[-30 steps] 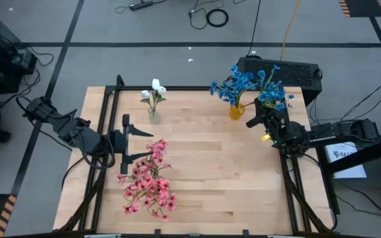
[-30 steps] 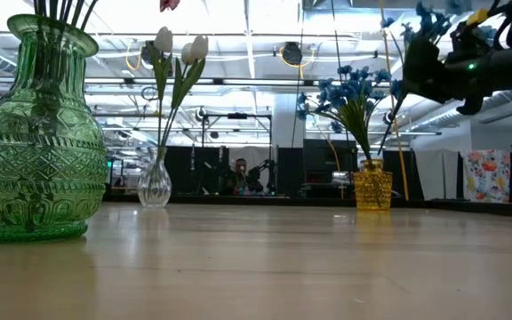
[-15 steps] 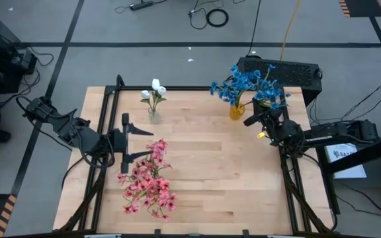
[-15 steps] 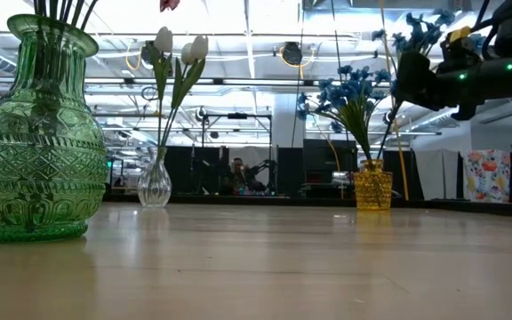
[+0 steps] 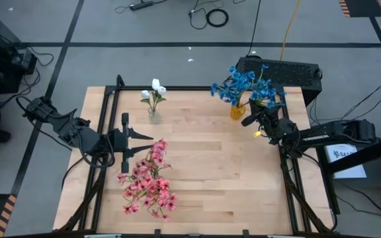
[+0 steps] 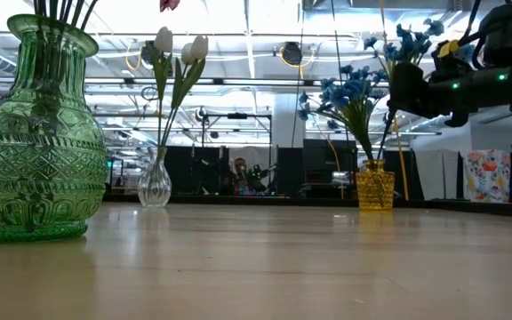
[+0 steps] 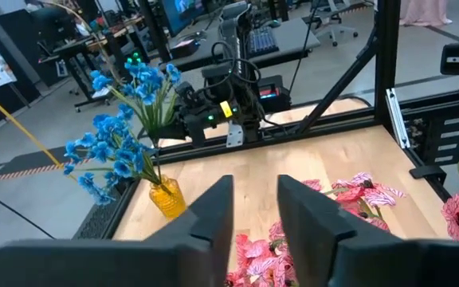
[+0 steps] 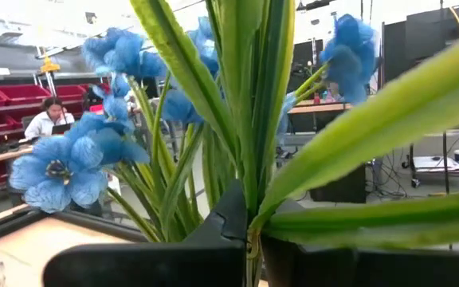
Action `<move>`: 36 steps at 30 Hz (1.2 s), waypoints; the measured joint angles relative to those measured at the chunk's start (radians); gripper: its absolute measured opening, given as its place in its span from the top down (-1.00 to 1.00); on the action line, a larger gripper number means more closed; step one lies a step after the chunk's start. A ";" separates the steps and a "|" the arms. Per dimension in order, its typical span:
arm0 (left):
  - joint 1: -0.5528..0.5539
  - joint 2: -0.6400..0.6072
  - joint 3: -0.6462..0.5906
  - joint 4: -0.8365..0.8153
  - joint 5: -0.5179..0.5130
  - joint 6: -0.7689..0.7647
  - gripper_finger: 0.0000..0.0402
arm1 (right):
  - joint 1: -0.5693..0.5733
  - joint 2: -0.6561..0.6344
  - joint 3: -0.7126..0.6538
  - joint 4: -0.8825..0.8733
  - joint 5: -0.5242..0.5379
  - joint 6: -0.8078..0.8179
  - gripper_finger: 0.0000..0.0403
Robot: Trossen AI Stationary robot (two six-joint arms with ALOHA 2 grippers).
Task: Sort flowers into vase by color
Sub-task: Put the blue flowers into the yellow vase
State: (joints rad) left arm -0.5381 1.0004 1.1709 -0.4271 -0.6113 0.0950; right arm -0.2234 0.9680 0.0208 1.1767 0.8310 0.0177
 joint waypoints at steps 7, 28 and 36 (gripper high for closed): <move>0.000 0.000 0.000 -0.001 0.000 0.018 0.72 | 0.000 0.037 0.000 0.000 0.000 0.016 0.98; 0.000 0.000 0.000 -0.008 0.000 0.019 0.77 | 0.003 0.034 0.000 0.000 0.008 0.050 0.30; 0.000 0.000 0.000 -0.010 0.000 0.015 0.77 | 0.020 0.004 0.000 -0.079 0.010 0.088 0.31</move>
State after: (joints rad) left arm -0.5381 1.0004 1.1709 -0.4374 -0.6109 0.1101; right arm -0.2029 0.9719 0.0208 1.0978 0.8410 0.1058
